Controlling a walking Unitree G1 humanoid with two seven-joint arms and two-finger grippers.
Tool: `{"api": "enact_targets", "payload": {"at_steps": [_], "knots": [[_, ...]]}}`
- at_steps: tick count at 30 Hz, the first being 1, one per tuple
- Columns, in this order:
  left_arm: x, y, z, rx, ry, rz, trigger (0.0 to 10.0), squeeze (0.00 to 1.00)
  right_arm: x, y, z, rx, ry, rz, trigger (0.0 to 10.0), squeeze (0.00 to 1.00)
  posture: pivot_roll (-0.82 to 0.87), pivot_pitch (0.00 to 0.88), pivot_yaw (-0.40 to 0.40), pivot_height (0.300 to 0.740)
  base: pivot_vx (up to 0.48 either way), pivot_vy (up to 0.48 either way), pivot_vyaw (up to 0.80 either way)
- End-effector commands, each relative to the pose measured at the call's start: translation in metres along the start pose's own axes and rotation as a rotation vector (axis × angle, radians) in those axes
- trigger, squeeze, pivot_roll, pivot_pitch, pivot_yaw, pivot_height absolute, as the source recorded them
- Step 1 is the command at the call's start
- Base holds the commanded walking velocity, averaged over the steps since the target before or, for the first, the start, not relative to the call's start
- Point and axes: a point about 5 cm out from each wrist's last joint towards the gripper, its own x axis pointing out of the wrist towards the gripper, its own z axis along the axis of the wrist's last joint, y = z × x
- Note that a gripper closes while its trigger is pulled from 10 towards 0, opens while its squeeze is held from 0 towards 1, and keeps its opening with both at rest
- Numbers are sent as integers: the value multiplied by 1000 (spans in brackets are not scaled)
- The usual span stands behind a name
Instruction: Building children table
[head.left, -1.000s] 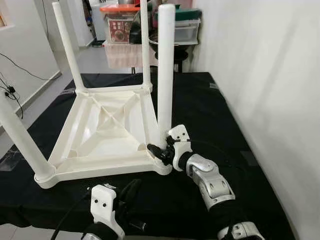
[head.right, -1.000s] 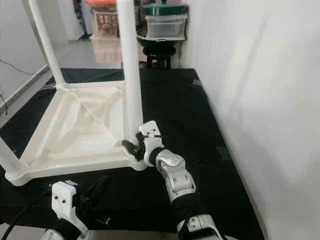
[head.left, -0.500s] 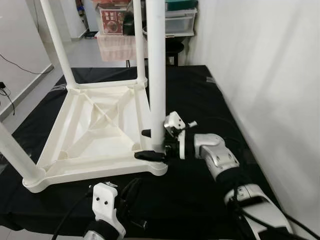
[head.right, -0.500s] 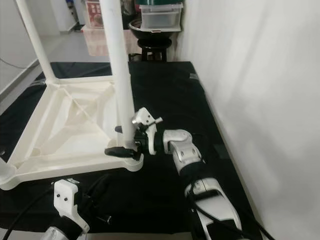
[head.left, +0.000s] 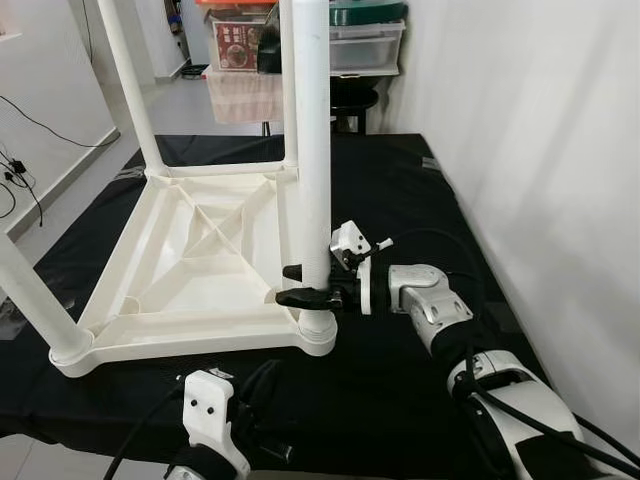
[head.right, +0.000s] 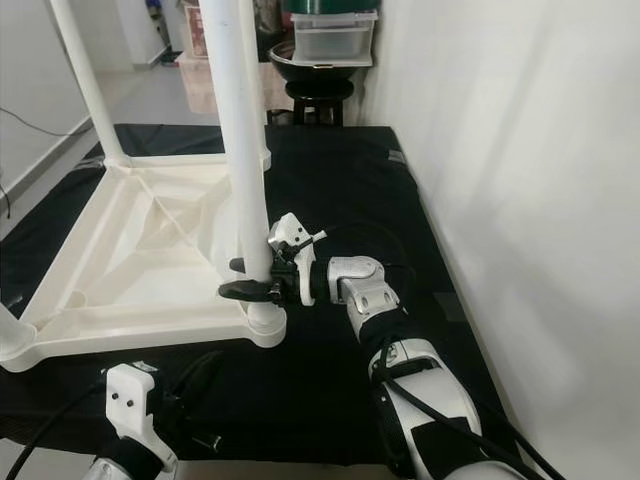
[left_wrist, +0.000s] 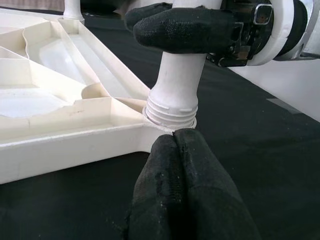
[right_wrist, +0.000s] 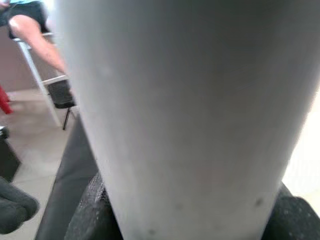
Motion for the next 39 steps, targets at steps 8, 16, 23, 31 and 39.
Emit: {"api": "enact_targets", "payload": {"at_steps": [8, 16, 23, 31, 39], "knots": [[-6, 4, 2, 9, 10, 0, 10000, 0, 10, 35, -44, 149, 48, -751, 0, 0, -14, 0, 7, 740, 0, 0, 0], [-3, 5, 4, 20, 3, 19, 10000, 0, 17, 20, -37, 93, 71, -702, 4745, 0, 8, 0, -7, 740, 0, 0, 0], [-1, 5, 5, 19, -2, 22, 10000, 0, 20, 14, -17, -11, 42, -542, 10000, 1000, 16, 0, -2, 740, 0, 0, 0], [1, 4, 6, 17, -8, 20, 10000, 0, 14, 2, 13, -67, -23, -214, 10000, 0, 26, 0, -9, 740, 0, 0, 0], [2, 5, 7, 22, -10, 24, 10000, 0, 22, 3, 13, -36, 30, 1, 10000, 0, 51, 0, -10, 740, 0, 0, 0]]}}
